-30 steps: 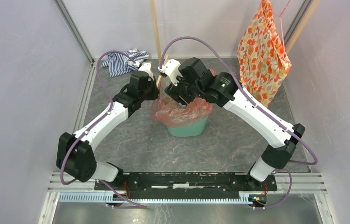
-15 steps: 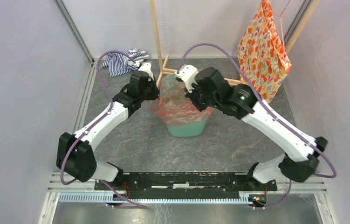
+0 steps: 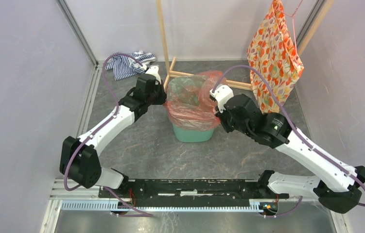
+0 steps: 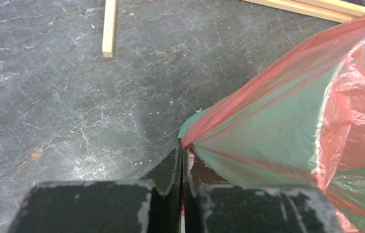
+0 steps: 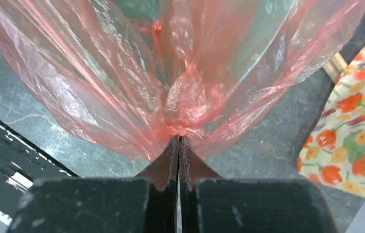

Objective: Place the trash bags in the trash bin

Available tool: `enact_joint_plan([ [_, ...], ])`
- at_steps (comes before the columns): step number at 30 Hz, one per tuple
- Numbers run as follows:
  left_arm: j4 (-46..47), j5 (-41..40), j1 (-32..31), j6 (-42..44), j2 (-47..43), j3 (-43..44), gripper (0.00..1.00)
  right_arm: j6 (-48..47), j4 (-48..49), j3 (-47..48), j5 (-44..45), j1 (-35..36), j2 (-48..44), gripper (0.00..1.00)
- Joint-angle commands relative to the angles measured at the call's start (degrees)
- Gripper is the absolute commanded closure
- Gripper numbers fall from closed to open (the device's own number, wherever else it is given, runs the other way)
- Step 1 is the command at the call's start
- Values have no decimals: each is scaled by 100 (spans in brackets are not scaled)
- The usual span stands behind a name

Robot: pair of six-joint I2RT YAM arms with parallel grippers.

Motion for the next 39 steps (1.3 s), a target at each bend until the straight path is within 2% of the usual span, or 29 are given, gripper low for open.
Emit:
enact_joint_plan([
  [1, 144, 135, 31, -119, 66, 175, 98, 486, 391, -481, 271, 23, -466, 100],
  [9, 141, 165, 31, -183, 19, 85, 98, 907, 812, -1451, 365, 23, -1041, 100],
  [14, 122, 55, 31, -223, -160, 12, 98, 929, 1301, -2039, 75, 22, -1340, 100],
  [18, 99, -62, 31, -249, -347, -108, 98, 956, 1551, -2457, 185, 20, -1425, 100],
  [27, -4, -175, 31, -100, -701, -240, 98, 1377, 1686, -2770, 490, 23, -1799, 99],
  [33, -23, -49, 29, -60, -740, -214, 98, 1928, 1501, -2666, 737, 17, -2458, 55],
  [35, -22, -31, 31, -61, -732, -214, 98, 2159, 1545, -2675, 745, 9, -2619, 47],
  [39, -22, 7, 29, -49, -714, -184, 98, 2629, 1460, -2582, 726, 17, -2671, 44],
])
